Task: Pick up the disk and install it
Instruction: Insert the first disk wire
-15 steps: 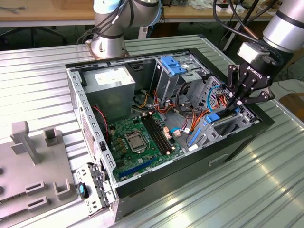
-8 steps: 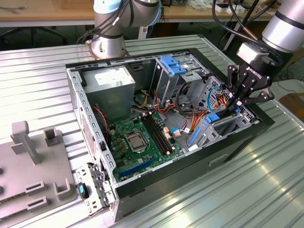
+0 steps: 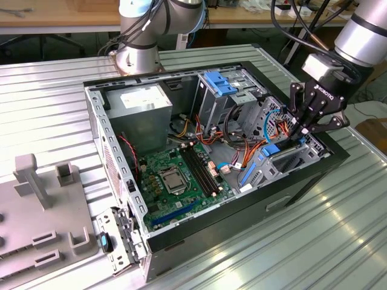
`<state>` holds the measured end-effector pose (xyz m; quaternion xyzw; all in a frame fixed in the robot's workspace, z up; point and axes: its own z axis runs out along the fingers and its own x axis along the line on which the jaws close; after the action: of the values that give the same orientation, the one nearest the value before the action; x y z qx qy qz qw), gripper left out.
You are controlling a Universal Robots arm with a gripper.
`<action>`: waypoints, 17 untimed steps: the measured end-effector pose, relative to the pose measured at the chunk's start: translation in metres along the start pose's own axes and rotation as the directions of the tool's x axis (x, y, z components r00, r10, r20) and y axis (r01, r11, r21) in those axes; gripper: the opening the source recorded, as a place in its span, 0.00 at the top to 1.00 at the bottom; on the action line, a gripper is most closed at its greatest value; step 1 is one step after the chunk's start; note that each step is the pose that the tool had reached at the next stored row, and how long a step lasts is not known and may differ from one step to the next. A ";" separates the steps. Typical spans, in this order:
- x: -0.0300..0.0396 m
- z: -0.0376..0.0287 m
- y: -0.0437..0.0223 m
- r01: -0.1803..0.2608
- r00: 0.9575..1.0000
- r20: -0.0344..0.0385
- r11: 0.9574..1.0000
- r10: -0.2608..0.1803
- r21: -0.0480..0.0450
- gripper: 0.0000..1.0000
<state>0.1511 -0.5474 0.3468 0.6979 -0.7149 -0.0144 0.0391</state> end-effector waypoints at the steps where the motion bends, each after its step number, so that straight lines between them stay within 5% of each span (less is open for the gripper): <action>1: 0.0000 -0.0004 0.0000 0.000 1.000 0.000 1.000 0.000 0.000 0.84; 17: -0.0002 -0.0010 0.0006 0.000 1.000 0.000 1.000 0.000 0.000 0.84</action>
<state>0.1506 -0.5471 0.3478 0.6979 -0.7149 -0.0143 0.0391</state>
